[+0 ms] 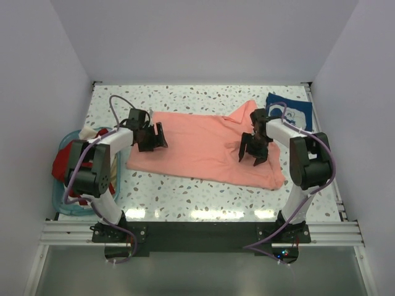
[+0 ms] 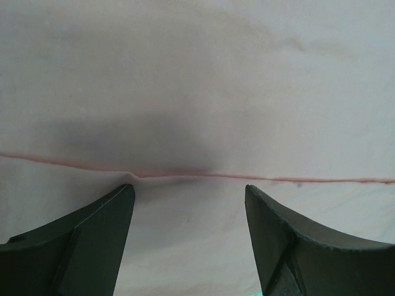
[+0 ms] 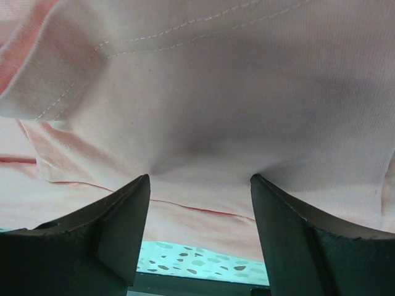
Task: Fold and stack the t-shirts
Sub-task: Fold the tshirt
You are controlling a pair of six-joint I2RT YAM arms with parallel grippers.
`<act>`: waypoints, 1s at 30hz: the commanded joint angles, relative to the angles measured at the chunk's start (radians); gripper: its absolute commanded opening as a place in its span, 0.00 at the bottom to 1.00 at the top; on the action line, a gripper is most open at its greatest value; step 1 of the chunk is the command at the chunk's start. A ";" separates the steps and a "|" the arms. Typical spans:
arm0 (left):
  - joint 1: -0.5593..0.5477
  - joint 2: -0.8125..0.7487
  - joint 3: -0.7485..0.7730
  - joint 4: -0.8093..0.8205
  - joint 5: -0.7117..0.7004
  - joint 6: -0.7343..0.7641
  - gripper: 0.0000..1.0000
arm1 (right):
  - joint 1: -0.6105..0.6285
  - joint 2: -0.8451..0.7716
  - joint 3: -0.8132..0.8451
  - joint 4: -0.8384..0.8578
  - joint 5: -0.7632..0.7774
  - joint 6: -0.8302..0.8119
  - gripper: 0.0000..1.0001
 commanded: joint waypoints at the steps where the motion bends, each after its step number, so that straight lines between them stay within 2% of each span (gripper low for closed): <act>1: 0.004 -0.030 -0.052 -0.044 -0.085 0.013 0.78 | -0.002 0.012 -0.094 0.014 0.017 0.003 0.70; 12: 0.005 -0.187 -0.221 -0.098 -0.102 -0.057 0.78 | 0.006 -0.119 -0.314 0.004 -0.023 0.053 0.69; 20: 0.004 -0.337 -0.301 -0.101 -0.042 -0.085 0.79 | 0.017 -0.237 -0.377 -0.039 -0.065 0.073 0.69; 23: 0.004 -0.385 -0.272 -0.105 -0.035 -0.093 0.79 | 0.017 -0.274 -0.304 -0.108 -0.065 0.059 0.69; 26: 0.004 -0.388 -0.200 -0.115 -0.032 -0.099 0.79 | 0.015 -0.280 -0.161 -0.175 -0.045 0.059 0.70; 30: 0.004 -0.318 -0.070 -0.093 -0.019 -0.099 0.79 | -0.005 -0.204 0.101 -0.196 0.013 0.062 0.70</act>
